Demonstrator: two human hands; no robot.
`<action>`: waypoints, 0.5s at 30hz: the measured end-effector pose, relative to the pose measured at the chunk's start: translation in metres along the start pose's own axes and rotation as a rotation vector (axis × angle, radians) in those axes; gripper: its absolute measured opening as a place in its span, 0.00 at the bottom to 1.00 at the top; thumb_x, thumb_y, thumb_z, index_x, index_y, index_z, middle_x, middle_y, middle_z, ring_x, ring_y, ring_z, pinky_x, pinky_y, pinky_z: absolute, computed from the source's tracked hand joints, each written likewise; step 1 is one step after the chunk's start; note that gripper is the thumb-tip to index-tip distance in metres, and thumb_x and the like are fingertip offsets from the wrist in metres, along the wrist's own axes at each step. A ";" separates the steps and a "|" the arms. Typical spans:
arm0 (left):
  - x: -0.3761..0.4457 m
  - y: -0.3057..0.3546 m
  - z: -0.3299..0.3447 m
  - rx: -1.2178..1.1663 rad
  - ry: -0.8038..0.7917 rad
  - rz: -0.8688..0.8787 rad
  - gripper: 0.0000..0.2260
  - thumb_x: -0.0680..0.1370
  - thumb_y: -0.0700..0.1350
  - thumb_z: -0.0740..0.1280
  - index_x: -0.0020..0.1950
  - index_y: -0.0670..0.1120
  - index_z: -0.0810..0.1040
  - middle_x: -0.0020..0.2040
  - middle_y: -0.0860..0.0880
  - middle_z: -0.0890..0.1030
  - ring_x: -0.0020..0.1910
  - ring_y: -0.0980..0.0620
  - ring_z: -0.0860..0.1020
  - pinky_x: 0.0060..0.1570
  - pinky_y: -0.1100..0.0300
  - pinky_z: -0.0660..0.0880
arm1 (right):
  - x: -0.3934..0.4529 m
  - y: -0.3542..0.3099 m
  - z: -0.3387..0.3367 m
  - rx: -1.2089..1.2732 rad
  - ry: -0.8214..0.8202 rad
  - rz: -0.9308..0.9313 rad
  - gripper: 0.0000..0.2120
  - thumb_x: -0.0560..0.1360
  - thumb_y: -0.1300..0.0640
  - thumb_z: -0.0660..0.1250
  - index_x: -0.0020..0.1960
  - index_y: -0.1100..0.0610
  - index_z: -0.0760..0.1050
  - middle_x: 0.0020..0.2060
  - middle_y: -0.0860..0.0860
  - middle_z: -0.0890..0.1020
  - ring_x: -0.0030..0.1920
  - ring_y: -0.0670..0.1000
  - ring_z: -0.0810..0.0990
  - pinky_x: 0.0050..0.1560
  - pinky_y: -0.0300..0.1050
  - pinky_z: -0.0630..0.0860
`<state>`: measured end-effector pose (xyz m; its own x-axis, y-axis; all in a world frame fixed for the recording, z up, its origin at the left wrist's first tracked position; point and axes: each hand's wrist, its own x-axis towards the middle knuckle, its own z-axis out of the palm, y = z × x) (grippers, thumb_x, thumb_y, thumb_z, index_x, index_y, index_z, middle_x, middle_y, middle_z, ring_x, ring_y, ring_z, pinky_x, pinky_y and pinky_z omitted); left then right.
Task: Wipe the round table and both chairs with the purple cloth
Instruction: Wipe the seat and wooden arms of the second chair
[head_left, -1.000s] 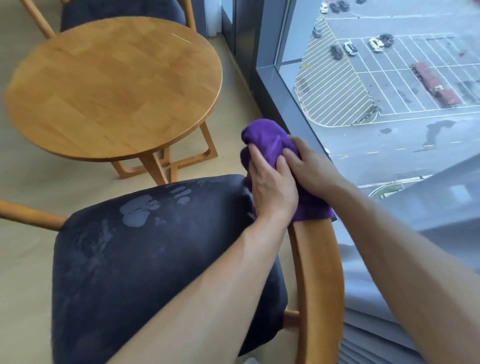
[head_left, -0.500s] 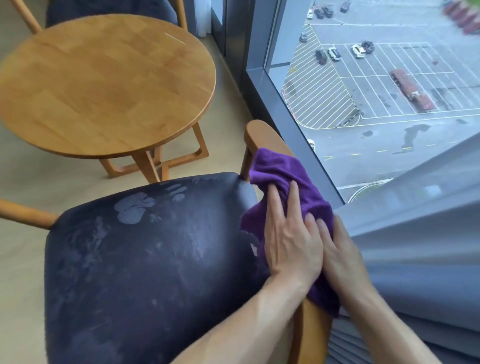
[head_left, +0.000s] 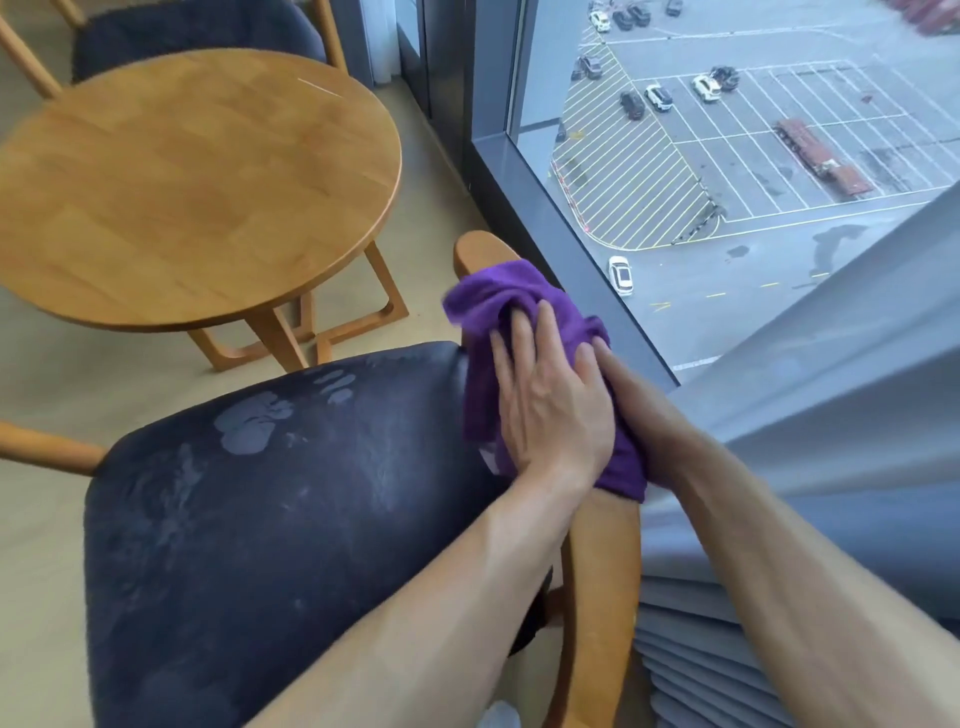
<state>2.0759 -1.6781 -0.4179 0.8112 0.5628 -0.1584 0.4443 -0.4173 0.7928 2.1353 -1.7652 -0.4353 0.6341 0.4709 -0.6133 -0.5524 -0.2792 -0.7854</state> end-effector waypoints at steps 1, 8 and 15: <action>0.009 0.001 0.001 0.100 0.018 0.053 0.25 0.85 0.54 0.51 0.82 0.53 0.52 0.82 0.54 0.47 0.81 0.49 0.42 0.79 0.51 0.47 | -0.013 0.008 0.001 0.025 0.020 0.017 0.26 0.74 0.34 0.65 0.64 0.49 0.80 0.58 0.49 0.84 0.58 0.49 0.83 0.62 0.47 0.76; 0.013 -0.026 -0.002 0.126 0.084 0.223 0.21 0.85 0.48 0.52 0.79 0.51 0.63 0.82 0.50 0.51 0.81 0.50 0.46 0.78 0.50 0.55 | -0.034 -0.011 0.028 -0.649 0.293 -0.379 0.17 0.83 0.52 0.58 0.71 0.45 0.68 0.64 0.47 0.79 0.65 0.51 0.75 0.55 0.38 0.66; -0.058 -0.025 -0.005 -0.164 -0.102 0.056 0.28 0.85 0.48 0.56 0.82 0.54 0.48 0.82 0.49 0.47 0.81 0.53 0.50 0.76 0.58 0.55 | -0.059 0.038 0.018 -0.176 0.220 -0.265 0.17 0.81 0.49 0.63 0.70 0.42 0.71 0.65 0.42 0.79 0.64 0.40 0.77 0.71 0.46 0.69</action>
<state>2.0162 -1.6964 -0.4253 0.8708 0.4637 -0.1632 0.3361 -0.3194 0.8860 2.0667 -1.7885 -0.4273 0.8541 0.3603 -0.3750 -0.2646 -0.3198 -0.9098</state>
